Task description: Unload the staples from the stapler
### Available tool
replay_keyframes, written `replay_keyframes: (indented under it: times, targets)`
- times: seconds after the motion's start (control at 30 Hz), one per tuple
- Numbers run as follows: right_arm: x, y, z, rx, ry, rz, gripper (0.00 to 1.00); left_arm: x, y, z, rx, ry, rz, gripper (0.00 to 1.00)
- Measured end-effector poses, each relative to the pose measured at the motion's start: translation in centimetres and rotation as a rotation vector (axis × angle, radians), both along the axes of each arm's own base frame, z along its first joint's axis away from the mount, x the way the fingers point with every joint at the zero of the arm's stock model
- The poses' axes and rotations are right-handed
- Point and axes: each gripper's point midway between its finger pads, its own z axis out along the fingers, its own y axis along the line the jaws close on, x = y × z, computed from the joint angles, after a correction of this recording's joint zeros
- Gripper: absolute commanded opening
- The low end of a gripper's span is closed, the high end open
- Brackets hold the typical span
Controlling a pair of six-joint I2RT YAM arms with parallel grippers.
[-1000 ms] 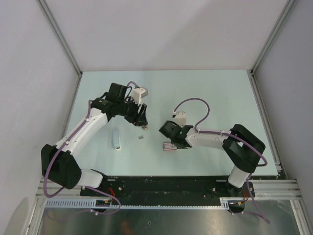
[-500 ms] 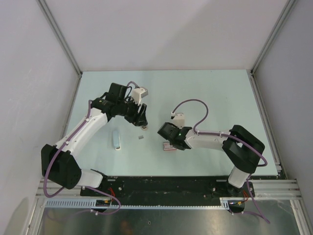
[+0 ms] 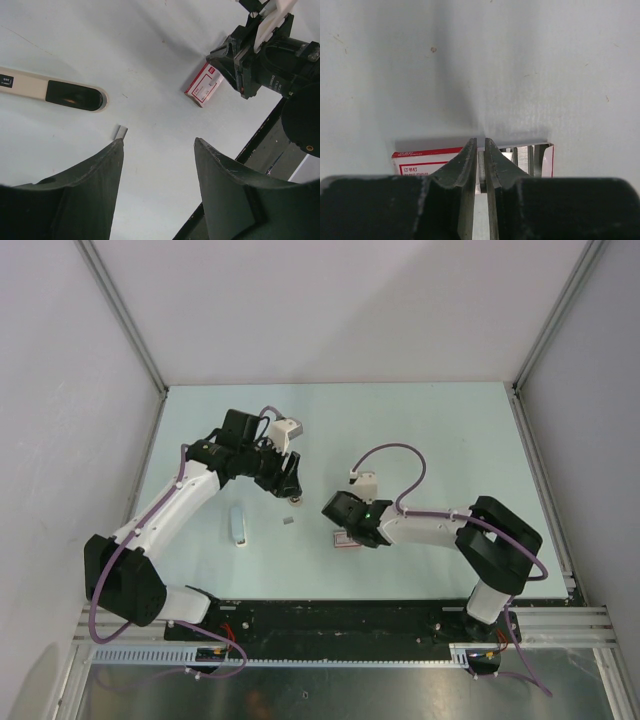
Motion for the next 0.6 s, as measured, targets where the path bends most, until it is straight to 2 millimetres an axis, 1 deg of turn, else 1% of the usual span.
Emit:
replay_keyframes:
  times: [0.3,0.6]
  targets:
    - [1.4,-0.7,0.9,0.025,-0.021,-0.034,0.17,0.0,0.0,0.0,0.000,0.000,0.000,0.63]
    - [1.5,-0.8,0.8,0.028,-0.019,-0.037,0.16,0.0,0.0,0.0,0.000,0.000,0.000,0.63]
